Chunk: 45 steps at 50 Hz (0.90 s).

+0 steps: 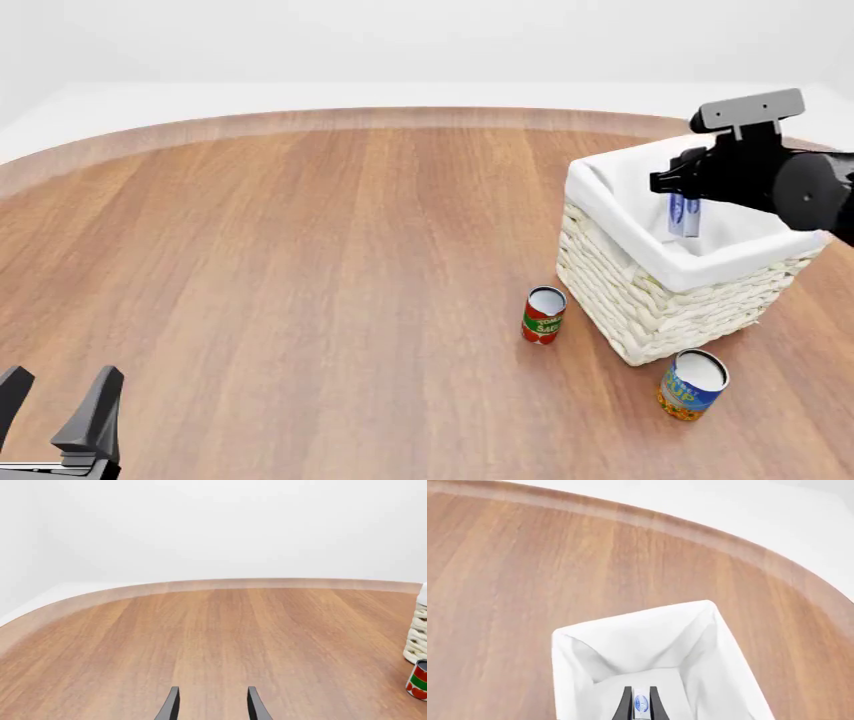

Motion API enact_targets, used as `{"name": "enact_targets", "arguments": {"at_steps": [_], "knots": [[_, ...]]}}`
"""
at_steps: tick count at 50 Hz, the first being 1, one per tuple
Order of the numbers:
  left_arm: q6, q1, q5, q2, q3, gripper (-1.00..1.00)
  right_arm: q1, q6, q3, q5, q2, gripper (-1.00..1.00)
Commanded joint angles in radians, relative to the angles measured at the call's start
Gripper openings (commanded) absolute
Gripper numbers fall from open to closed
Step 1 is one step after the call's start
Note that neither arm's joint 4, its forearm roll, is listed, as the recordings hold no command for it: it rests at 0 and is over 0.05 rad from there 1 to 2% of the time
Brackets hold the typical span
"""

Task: Pick up the alphabet soup and the cream cheese box, and put them in the basket.

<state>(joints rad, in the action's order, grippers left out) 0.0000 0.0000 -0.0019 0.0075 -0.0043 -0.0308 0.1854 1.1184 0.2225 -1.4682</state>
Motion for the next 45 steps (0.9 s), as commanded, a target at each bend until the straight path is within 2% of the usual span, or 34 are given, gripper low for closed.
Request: {"name": "enact_targets", "arguments": {"at_steps": [1, 45], "knots": [[0.0, 0.0, 0.0, 0.0, 0.0, 1.0, -0.023, 0.008, 0.032, -0.02, -0.061, -1.0], [0.0, 0.0, 0.0, 0.0, 0.0, 1.0, -0.032, -0.008, 0.022, -0.054, -0.133, -1.0]]}}
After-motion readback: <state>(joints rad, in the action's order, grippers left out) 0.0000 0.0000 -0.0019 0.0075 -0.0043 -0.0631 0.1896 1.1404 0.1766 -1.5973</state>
